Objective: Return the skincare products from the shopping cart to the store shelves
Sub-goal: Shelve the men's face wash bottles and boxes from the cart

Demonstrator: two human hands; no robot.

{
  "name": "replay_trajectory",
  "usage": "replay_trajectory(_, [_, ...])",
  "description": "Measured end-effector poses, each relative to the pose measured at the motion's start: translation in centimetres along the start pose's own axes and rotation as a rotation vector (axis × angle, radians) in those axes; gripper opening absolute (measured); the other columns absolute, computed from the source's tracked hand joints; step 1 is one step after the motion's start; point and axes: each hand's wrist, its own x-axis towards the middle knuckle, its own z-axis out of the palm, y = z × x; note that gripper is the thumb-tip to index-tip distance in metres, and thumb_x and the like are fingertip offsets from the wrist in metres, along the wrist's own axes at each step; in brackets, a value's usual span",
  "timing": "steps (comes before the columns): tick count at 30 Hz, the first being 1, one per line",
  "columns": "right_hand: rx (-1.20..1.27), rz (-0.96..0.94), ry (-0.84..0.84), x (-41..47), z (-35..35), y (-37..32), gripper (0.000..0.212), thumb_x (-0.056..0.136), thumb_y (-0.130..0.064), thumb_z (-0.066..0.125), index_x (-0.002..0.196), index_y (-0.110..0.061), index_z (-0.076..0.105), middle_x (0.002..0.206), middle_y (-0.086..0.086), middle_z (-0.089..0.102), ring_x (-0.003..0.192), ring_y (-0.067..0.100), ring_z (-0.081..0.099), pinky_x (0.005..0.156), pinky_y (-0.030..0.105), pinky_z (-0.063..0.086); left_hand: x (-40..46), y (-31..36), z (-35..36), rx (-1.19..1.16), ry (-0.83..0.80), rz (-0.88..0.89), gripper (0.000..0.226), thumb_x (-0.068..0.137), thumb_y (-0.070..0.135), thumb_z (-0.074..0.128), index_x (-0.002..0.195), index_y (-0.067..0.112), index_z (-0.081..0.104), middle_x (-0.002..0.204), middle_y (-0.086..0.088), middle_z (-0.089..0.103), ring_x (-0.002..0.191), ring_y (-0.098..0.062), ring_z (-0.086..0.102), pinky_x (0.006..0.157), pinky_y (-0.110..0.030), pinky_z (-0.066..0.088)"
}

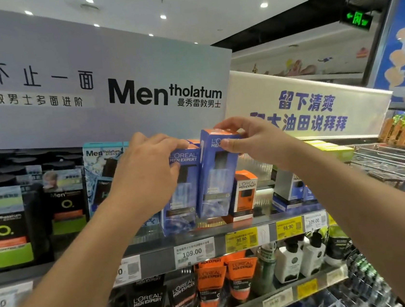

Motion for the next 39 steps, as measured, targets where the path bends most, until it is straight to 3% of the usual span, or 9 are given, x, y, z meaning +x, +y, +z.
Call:
replay_trajectory(4, [-0.188, -0.048, 0.037, 0.4, 0.6, 0.6, 0.027, 0.095, -0.03, 0.073, 0.121, -0.032, 0.065, 0.122, -0.003, 0.062, 0.109, 0.019, 0.065, 0.081, 0.031, 0.054, 0.0, 0.1, 0.1, -0.011, -0.004, -0.022, 0.038, 0.098, 0.02, 0.063, 0.133, 0.034, 0.063, 0.128, 0.014, 0.063, 0.11, -0.018, 0.041, 0.098, -0.041, 0.042])
replay_trajectory(11, [-0.393, -0.043, 0.023, 0.0, 1.7, 0.8, 0.042, 0.098, -0.033, 0.069, 0.138, -0.031, 0.058, 0.129, -0.008, 0.05, 0.112, 0.016, 0.058, 0.088, 0.03, 0.054, 0.0, 0.1, -0.1, -0.03, -0.023, -0.034, 0.039, 0.098, 0.021, 0.064, 0.135, 0.034, 0.061, 0.13, 0.013, 0.062, 0.109, -0.015, 0.039, 0.102, -0.044, 0.042])
replay_trajectory(13, [-0.388, -0.046, 0.048, -0.2, 1.8, 0.8, 0.045, 0.097, -0.032, 0.07, 0.14, -0.032, 0.057, 0.128, -0.009, 0.048, 0.111, 0.015, 0.058, 0.089, 0.032, 0.056, -0.1, 0.1, -0.2, -0.038, -0.023, -0.034, 0.041, 0.098, 0.021, 0.064, 0.136, 0.036, 0.06, 0.129, 0.014, 0.061, 0.108, -0.014, 0.038, 0.102, -0.044, 0.042])
replay_trajectory(19, [-0.491, -0.062, 0.044, -0.6, 2.4, 2.0, 0.076, 0.082, -0.03, 0.086, 0.146, -0.039, 0.046, 0.129, -0.013, 0.045, 0.102, 0.006, 0.06, 0.072, 0.017, 0.052, -0.1, 0.1, -0.2, -0.046, -0.03, -0.032, 0.04, 0.099, 0.02, 0.063, 0.136, 0.036, 0.059, 0.129, 0.013, 0.061, 0.105, -0.01, 0.033, 0.101, -0.04, 0.041])
replay_trajectory(26, [-0.451, -0.078, 0.114, -0.8, 3.2, 2.6, 0.073, 0.088, -0.026, 0.081, 0.15, -0.036, 0.044, 0.126, -0.011, 0.053, 0.101, 0.005, 0.059, 0.064, 0.013, 0.047, 0.0, 0.2, -0.4, -0.041, -0.049, -0.037, 0.04, 0.099, 0.021, 0.063, 0.136, 0.036, 0.058, 0.129, 0.014, 0.06, 0.106, -0.007, 0.03, 0.101, -0.037, 0.041])
replay_trajectory(34, [-0.327, -0.027, 0.086, -2.5, 2.4, 3.9, 0.09, 0.088, -0.039, 0.08, 0.16, -0.034, 0.025, 0.14, -0.011, 0.045, 0.127, 0.007, 0.044, 0.098, 0.025, 0.042, -0.2, 0.5, -1.0, -0.036, -0.081, -0.025, 0.042, 0.1, 0.027, 0.062, 0.14, 0.038, 0.055, 0.136, 0.014, 0.056, 0.109, -0.009, 0.029, 0.104, -0.037, 0.035])
replay_trajectory(37, [-0.374, 0.043, 0.004, -3.2, 2.0, 4.7, 0.088, 0.086, -0.039, 0.081, 0.158, -0.038, 0.03, 0.151, -0.008, 0.038, 0.137, 0.012, 0.039, 0.113, 0.044, 0.042, -0.3, 0.8, -1.2, -0.056, -0.075, -0.017, 0.044, 0.099, 0.027, 0.063, 0.141, 0.038, 0.053, 0.138, 0.011, 0.053, 0.11, -0.009, 0.027, 0.104, -0.037, 0.033])
replay_trajectory(39, [-0.452, 0.083, -0.048, -3.6, 2.0, 5.3, 0.087, 0.084, -0.039, 0.083, 0.156, -0.035, 0.035, 0.155, -0.007, 0.036, 0.142, 0.015, 0.037, 0.116, 0.043, 0.04, -0.3, 1.1, -1.2, -0.066, -0.051, -0.018, 0.045, 0.098, 0.026, 0.064, 0.14, 0.037, 0.053, 0.138, 0.008, 0.053, 0.11, -0.01, 0.027, 0.104, -0.038, 0.034])
